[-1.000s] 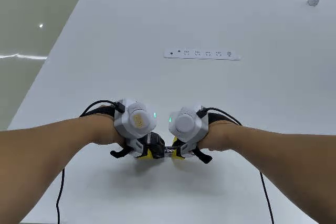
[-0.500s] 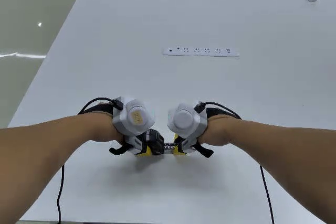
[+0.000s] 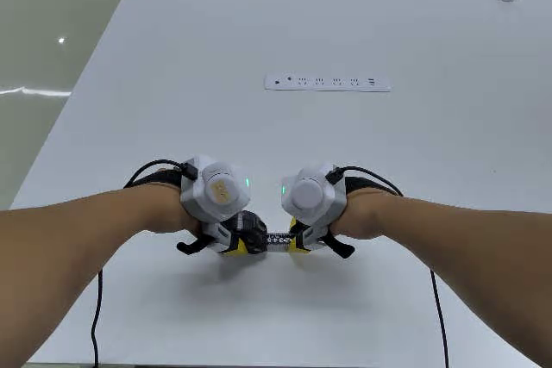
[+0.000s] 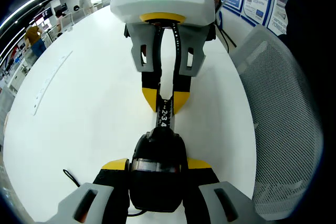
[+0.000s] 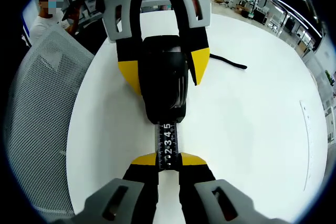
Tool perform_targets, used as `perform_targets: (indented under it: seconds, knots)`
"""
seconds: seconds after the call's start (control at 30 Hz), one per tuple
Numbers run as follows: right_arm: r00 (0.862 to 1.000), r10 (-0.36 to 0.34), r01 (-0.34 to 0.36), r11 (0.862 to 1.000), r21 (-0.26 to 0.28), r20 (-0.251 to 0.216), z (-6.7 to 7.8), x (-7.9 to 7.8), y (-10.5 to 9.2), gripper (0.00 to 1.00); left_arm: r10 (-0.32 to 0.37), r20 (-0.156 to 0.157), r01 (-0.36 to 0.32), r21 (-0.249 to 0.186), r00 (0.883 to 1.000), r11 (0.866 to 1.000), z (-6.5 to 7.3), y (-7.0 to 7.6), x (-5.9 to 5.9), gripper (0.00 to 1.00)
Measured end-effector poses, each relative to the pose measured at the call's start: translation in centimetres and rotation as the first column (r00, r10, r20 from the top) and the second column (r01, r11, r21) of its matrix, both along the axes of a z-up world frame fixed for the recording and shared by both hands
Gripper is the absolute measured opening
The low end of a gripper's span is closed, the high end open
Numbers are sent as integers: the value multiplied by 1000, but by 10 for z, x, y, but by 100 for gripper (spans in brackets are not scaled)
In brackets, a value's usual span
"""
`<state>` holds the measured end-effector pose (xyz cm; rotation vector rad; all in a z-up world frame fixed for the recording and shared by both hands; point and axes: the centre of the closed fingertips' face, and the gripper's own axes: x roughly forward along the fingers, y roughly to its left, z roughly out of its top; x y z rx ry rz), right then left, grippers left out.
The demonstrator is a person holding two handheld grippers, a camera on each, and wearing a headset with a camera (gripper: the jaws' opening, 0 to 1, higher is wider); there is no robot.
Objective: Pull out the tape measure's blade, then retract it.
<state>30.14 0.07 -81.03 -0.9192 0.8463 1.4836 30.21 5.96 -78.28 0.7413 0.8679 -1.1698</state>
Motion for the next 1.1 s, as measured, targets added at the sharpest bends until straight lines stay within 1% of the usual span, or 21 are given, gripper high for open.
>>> perform_targets:
  seconds: [0.2,1.1]
  knots:
    - [1000,-1,1,1000,-8,0,0,0,-5,13,1,1,-1,-2,1000,1000,0,0,0,36]
    - [1000,-5,5,1000,-21,-4,-1,3,-13,13,9,-3,-9,-11,1000,1000,-1,-1,0,36]
